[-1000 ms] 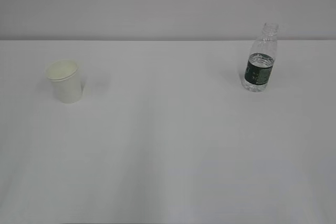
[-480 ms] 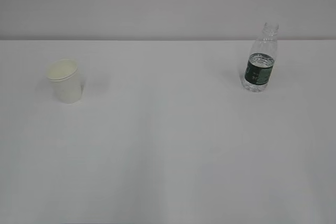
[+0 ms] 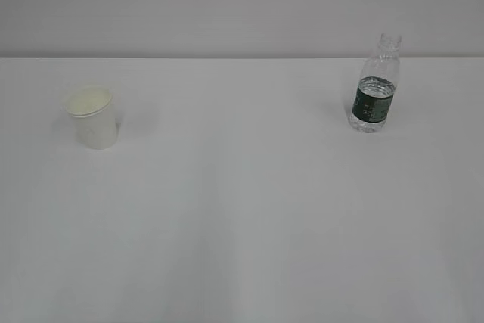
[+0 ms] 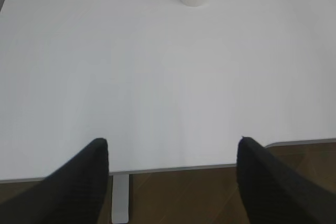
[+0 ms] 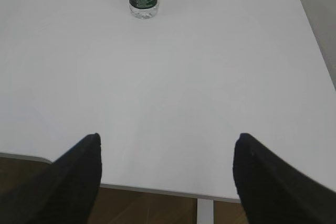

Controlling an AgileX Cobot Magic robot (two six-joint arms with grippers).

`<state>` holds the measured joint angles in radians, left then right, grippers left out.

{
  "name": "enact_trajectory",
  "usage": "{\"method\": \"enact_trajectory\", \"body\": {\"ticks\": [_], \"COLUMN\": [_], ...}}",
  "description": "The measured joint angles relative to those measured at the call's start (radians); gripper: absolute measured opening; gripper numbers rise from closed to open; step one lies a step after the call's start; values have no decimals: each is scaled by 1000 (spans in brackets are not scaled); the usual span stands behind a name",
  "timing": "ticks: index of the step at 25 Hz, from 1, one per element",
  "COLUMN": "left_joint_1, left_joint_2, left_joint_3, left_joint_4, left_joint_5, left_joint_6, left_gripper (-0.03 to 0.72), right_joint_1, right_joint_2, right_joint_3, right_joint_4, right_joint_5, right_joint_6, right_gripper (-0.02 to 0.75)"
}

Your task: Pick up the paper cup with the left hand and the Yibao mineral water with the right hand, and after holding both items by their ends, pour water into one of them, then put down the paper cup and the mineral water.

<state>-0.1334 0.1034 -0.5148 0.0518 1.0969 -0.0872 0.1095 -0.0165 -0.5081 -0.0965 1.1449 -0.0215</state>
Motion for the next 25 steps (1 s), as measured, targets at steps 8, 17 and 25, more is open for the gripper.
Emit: {"method": "enact_trajectory", "body": {"ticks": [8,17,25], "left_joint_1": [0,0,0], "left_joint_2": [0,0,0], "left_joint_3": [0,0,0], "left_joint_4": [2,2,2], "left_joint_5": [0,0,0], "left_joint_6": [0,0,0], "left_gripper": [537,530,529], "right_joint_1": [0,0,0], "right_joint_2": [0,0,0], "right_joint_3": [0,0,0], "right_joint_4": [0,0,0], "right_joint_5": [-2,-2,-2], "right_joint_6": [0,0,0], "right_gripper": [592,592,592]}}
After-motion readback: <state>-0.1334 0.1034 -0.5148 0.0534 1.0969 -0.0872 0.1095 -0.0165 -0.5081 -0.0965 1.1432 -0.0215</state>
